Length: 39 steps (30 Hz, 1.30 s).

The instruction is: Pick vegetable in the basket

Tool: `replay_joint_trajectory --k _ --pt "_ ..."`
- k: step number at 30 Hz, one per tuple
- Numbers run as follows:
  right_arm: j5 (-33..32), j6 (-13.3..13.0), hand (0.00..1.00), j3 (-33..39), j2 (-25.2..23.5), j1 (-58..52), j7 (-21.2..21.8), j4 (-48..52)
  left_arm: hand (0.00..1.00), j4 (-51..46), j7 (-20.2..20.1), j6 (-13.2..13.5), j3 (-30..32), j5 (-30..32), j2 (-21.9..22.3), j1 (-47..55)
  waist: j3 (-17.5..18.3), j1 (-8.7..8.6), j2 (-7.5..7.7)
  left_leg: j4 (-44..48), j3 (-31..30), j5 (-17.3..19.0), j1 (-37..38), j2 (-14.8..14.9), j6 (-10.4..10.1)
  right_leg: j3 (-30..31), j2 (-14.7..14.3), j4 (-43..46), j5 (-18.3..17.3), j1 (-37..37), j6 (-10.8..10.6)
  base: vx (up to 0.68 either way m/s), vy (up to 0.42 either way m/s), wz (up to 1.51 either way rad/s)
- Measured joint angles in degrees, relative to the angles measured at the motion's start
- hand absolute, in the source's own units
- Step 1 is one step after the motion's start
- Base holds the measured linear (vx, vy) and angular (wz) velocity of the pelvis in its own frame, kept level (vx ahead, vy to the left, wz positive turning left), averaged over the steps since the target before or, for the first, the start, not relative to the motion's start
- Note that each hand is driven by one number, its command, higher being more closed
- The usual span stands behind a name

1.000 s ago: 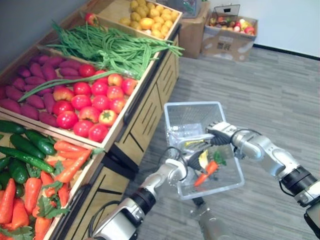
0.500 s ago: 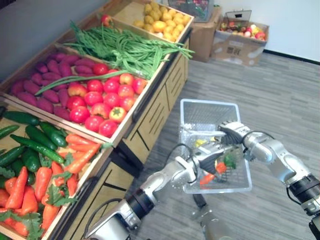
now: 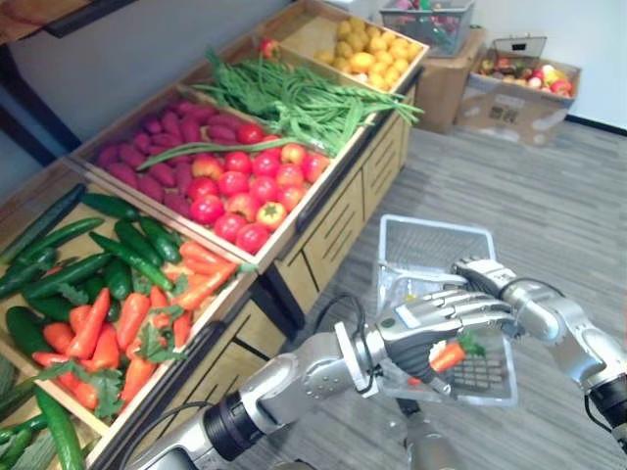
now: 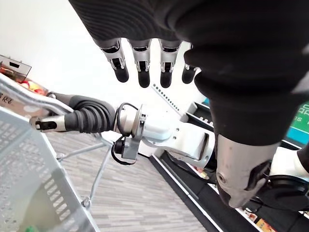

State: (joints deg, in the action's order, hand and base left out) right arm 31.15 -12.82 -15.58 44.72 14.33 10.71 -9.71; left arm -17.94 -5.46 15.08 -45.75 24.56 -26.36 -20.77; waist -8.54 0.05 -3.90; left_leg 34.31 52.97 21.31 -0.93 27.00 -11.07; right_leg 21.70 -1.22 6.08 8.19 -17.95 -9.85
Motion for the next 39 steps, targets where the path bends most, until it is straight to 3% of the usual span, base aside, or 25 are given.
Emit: replay_joint_trajectory --k 5,11,14,17,20,26,31,32,39 --pt "-0.1 0.1 1.0 2.2 -0.1 -4.1 -0.1 -2.9 0.0 -5.7 0.2 1.1 0.6 -11.0 -3.0 3.4 2.3 0.59 -0.18 -0.1 -2.7 -0.4 -1.9 -0.5 0.8 -2.6 1.3 0.0 -0.2 0.2 0.2 -0.01 0.011 0.25" --pt "0.0 1.4 1.0 11.2 -2.2 -11.4 -1.7 -5.9 0.0 -8.2 3.2 1.1 8.4 -13.3 -2.9 10.5 3.2 1.86 0.06 -2.1 -8.2 -2.0 -4.6 -3.5 2.6 -7.4 4.7 0.0 -0.5 1.2 0.3 -0.02 0.015 0.48" --pt "0.0 2.5 1.0 15.7 -5.3 -14.7 -2.5 -7.5 0.0 -9.7 4.9 1.1 12.8 -14.1 -2.9 15.0 3.6 2.38 0.78 -3.2 -11.1 -2.7 -5.6 -5.0 3.3 -10.4 6.5 0.1 -1.1 2.3 0.6 -0.03 0.026 0.57" --pt "0.0 2.8 1.0 18.3 -9.2 -17.7 -4.3 -9.9 0.0 -11.0 5.8 1.1 18.0 -16.7 -2.3 19.1 5.1 2.52 2.47 -5.9 -14.2 -4.5 -7.1 -7.5 3.9 -13.8 8.7 -0.1 -1.8 2.7 1.0 0.0 0.004 0.67" --pt "0.0 3.0 1.0 22.7 -14.1 -21.2 -5.6 -12.0 0.0 -11.4 7.7 1.1 24.6 -17.6 1.5 22.8 5.9 3.19 3.6 -9.0 -17.9 -6.7 -7.8 -9.7 4.6 -18.2 10.4 -1.3 -2.2 4.9 1.2 0.03 -0.012 0.76" --pt "-0.7 5.2 1.0 34.2 -25.3 -23.6 -11.0 -23.3 0.0 -9.9 12.9 0.8 39.9 -17.7 13.1 30.6 8.1 3.42 5.44 -17.5 -28.0 -13.4 -10.2 -15.0 5.5 -28.6 13.6 -4.4 -2.6 8.5 1.8 0.08 -0.027 0.89" --pt "-2.1 6.7 1.0 39.4 -29.0 -23.2 -16.8 -34.1 0.0 -3.9 19.7 -2.2 52.5 -16.4 19.7 34.3 9.3 3.8 7.39 -26.9 -34.0 -19.8 -9.3 -17.9 5.4 -35.0 14.0 -6.2 -3.4 11.2 2.5 0.05 -0.046 0.68" --pt "-2.5 7.2 1.0 40.3 -29.8 -23.2 -18.4 -36.5 0.0 -2.1 21.9 -3.3 55.3 -13.8 20.9 35.2 9.6 3.97 8.07 -29.6 -34.9 -21.5 -8.0 -18.4 5.3 -36.1 13.8 -6.1 -3.7 11.8 2.5 0.03 -0.032 0.36" --pt "-5.4 7.4 1.0 42.4 -32.0 -25.7 -22.0 -38.4 0.0 6.4 25.9 -6.7 67.2 -10.3 26.6 37.9 10.5 3.85 8.89 -36.9 -38.4 -26.0 -5.7 -18.2 4.9 -41.3 12.8 -5.3 -6.0 13.5 2.9 0.01 -0.031 0.32"
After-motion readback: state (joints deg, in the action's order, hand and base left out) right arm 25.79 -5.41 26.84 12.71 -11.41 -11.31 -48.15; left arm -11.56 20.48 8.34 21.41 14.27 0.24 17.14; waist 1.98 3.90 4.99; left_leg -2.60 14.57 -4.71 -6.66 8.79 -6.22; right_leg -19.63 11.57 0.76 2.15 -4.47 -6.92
